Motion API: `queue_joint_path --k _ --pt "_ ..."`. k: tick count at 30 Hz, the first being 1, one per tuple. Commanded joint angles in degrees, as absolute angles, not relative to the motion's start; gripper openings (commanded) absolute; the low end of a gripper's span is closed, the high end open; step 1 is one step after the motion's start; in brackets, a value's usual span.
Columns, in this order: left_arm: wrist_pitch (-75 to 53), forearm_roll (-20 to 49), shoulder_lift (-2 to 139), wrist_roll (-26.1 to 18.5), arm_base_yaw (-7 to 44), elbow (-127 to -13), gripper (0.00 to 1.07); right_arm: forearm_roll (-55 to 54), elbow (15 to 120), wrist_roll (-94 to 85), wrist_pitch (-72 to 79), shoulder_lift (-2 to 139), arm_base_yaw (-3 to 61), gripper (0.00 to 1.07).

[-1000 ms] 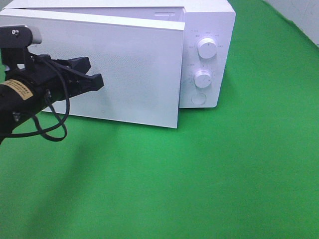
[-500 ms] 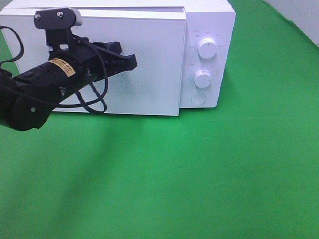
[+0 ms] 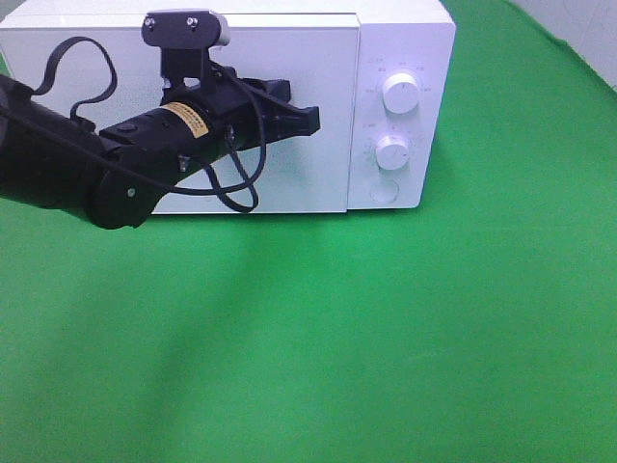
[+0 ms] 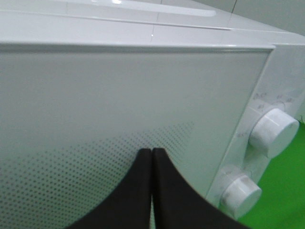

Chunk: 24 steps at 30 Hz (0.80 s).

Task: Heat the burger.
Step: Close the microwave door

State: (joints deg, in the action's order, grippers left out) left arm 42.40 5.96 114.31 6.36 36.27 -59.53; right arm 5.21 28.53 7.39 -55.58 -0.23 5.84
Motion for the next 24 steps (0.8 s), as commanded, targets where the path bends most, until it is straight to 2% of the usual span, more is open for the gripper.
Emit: queue_joint_path --k 1,7,14,16,18,23,24 --pt "44.3 10.5 116.3 6.3 35.1 -63.3 0.0 5.5 28.4 7.6 -54.9 -1.8 5.4 0.74" --pt "43.3 8.8 116.2 7.3 35.5 -63.4 0.0 5.5 28.4 7.6 -54.9 -1.8 5.4 0.74" --pt "34.3 6.3 114.0 7.3 38.5 -63.4 0.0 5.5 28.4 7.6 -54.9 -1.8 5.4 0.74" --pt "30.1 6.2 113.1 6.9 39.8 -63.4 0.0 5.5 28.4 7.6 -54.9 -1.8 5.4 0.74" --pt "20.6 6.2 111.1 6.2 42.2 -63.4 0.0 5.5 28.4 7.6 -54.9 -1.8 5.4 0.74" --pt "14.0 6.2 109.9 6.2 43.5 -63.4 0.0 5.5 28.4 7.6 -54.9 -1.8 5.4 0.74" --pt "7.5 6.3 109.2 6.3 44.1 -63.4 0.0 5.5 28.4 7.6 -54.9 -1.8 5.4 0.74"
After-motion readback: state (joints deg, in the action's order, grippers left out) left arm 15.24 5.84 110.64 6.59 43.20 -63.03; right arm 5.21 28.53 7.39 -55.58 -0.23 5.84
